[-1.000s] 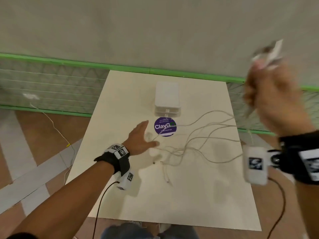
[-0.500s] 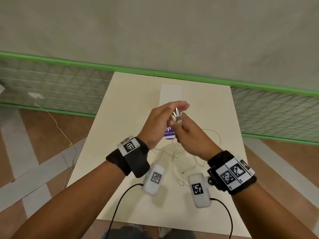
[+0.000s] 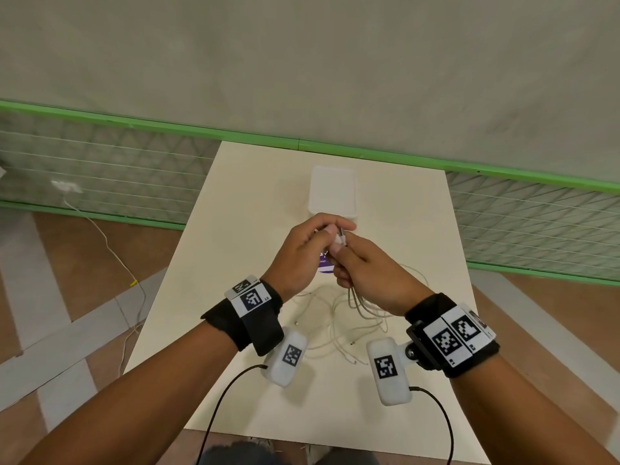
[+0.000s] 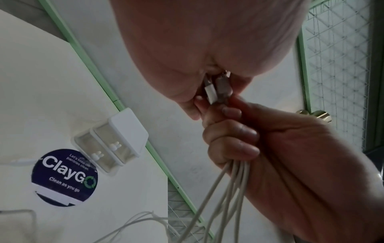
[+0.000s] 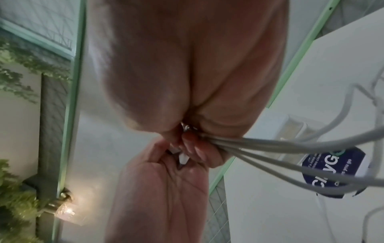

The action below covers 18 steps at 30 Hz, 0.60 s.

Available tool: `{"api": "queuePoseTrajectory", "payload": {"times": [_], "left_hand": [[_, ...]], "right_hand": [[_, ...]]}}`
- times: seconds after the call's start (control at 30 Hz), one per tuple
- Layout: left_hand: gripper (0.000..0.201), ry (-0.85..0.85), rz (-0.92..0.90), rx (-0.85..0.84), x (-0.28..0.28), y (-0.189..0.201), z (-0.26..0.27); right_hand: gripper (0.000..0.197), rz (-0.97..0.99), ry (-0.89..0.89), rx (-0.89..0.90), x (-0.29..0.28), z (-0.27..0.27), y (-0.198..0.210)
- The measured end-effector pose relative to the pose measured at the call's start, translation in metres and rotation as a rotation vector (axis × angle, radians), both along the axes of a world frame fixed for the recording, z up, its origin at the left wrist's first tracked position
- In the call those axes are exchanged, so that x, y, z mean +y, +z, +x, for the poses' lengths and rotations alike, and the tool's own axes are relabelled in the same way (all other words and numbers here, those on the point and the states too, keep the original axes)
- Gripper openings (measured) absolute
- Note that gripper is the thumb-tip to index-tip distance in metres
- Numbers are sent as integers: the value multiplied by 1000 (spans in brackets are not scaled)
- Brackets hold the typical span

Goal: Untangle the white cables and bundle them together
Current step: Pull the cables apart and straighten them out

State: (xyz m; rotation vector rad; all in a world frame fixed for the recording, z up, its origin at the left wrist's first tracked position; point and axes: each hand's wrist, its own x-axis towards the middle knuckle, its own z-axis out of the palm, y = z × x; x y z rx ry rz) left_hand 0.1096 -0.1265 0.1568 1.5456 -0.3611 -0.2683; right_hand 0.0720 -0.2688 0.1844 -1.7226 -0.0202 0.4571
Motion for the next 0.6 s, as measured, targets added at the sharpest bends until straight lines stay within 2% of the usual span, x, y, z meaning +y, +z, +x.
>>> {"api": "queuePoseTrajectory", "payload": {"times": [0.1,0.3,0.47,0.6], "left_hand": [[36,15,23,2,-1,0,0],[12,40,71,-29,-5,-5,-1],[6,165,66,-26,-13,-21,-4],[10,193,139,-68,-18,-29,-3]], "right_hand": [[29,-69,4,-18,-1,2,-2],[23,27,-47,153,1,9,1],[28,-152,-17,156,5,15,1],[36,-167,20,176,3,17,-2]]}}
